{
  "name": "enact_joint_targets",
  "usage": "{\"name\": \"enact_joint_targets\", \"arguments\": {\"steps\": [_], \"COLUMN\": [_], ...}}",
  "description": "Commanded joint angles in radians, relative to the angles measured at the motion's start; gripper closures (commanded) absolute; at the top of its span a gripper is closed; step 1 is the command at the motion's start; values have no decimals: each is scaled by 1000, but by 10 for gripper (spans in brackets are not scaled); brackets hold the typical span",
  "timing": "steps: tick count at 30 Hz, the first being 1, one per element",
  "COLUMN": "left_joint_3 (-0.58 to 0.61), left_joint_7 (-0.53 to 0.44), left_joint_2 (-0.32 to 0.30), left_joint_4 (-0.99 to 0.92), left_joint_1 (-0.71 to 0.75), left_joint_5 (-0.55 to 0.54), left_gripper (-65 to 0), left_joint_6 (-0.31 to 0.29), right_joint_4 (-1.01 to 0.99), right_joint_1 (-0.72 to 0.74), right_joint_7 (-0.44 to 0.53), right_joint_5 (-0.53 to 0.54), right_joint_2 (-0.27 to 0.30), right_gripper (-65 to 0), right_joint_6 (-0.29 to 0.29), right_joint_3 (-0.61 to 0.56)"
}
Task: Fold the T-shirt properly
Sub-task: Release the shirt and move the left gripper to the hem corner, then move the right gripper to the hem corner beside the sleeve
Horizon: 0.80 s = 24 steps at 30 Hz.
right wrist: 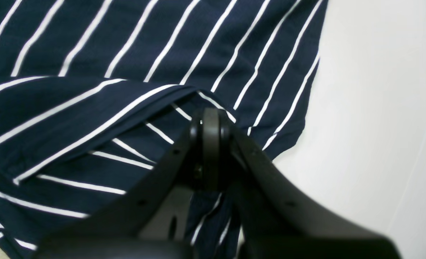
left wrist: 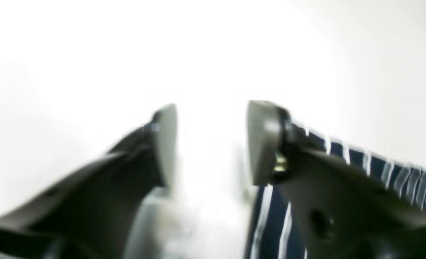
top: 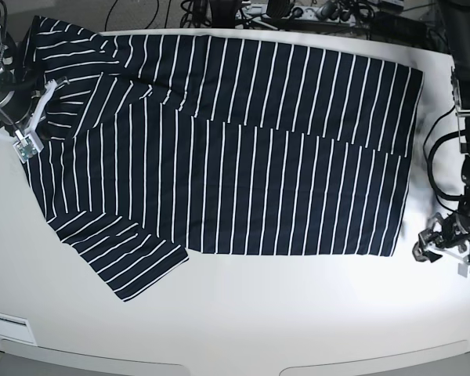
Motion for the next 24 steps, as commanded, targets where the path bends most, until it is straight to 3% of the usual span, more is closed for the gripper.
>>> {"name": "enact_joint_targets", "arguments": {"steps": [1,4,13,15,18,22,24], "left_joint_3": [-4,-4,-3,-3,-3,-3,-3], "left_joint_7": [16,95,250,249,268,296,298], "left_joint_2": [5,47,142,145,140,138,138], "left_joint_4": [-25,-116,-145,-145,-145,-145,-145], "left_joint_1": [-51,-77,-79,-79,-81,-81,-80], "left_joint_5": [-25,-68,-88,-88,-79,-21,-3], "left_gripper": [-336,-336,-323,-257,-20,0,0], "left_joint_6": [-32,-92,-145,-122,-81,-82,-82], "right_joint_4": [13,13,13,13,13,-23,-71], "right_joint_1": [2,2,2,2,6,117,201], "right_joint_7": [16,16,29,44,103,133,162], "right_joint_5": [-3,-3,-4,-4,-5,-3,-3], "right_joint_2": [19,19,19,19,18,-1,-22], "right_gripper": [0,0,0,0,0,0,-43], "right_joint_6": [-3,-3,-4,-5,-40,-57,-57], "right_joint_3": [11,11,11,11,11,11,11]}}
